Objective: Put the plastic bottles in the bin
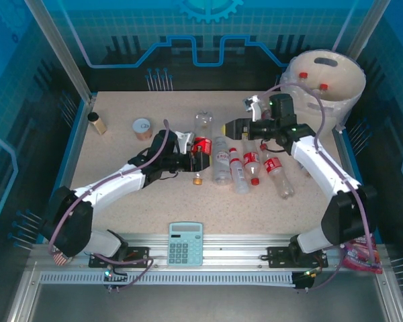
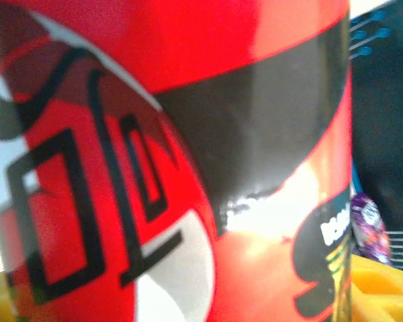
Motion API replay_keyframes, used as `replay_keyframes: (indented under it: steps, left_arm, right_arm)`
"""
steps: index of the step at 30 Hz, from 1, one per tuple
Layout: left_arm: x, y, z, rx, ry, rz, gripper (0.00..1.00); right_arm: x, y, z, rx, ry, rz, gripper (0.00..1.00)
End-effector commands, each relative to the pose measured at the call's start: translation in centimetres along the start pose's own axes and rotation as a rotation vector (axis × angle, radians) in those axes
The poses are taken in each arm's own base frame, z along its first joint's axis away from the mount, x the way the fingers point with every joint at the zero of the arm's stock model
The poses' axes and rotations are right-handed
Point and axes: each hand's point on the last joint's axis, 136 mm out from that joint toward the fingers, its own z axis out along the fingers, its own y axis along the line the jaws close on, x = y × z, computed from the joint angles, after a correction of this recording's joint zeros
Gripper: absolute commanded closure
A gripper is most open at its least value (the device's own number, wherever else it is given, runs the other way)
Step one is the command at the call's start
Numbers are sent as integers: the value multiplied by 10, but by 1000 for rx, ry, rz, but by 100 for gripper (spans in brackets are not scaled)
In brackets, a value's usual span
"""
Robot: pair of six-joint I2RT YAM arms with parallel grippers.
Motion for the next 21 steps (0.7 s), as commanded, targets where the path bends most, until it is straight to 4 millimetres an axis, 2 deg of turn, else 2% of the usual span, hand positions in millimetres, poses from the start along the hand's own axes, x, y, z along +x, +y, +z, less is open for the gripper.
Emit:
replay_keyframes:
  steps: [1, 6, 16, 19, 21]
  left_arm:
    - [-10, -32, -6, 164, -37, 30, 100]
    - [-6, -36, -4, 200, -35, 27, 100]
    - [1, -47, 9, 236, -15, 68, 100]
    - [2, -48, 12, 243, -12, 69, 100]
    - [3, -47, 11, 238, -14, 67, 100]
  right_arm:
    - [-5, 12, 19, -81, -10, 5, 14]
    - [-9, 5, 35, -93, -12, 55, 0]
    - [-7, 3, 56, -126, 8, 122, 0]
    - [-9, 4, 58, -136, 3, 136, 4]
    - [-10, 4, 57, -131, 0, 137, 10]
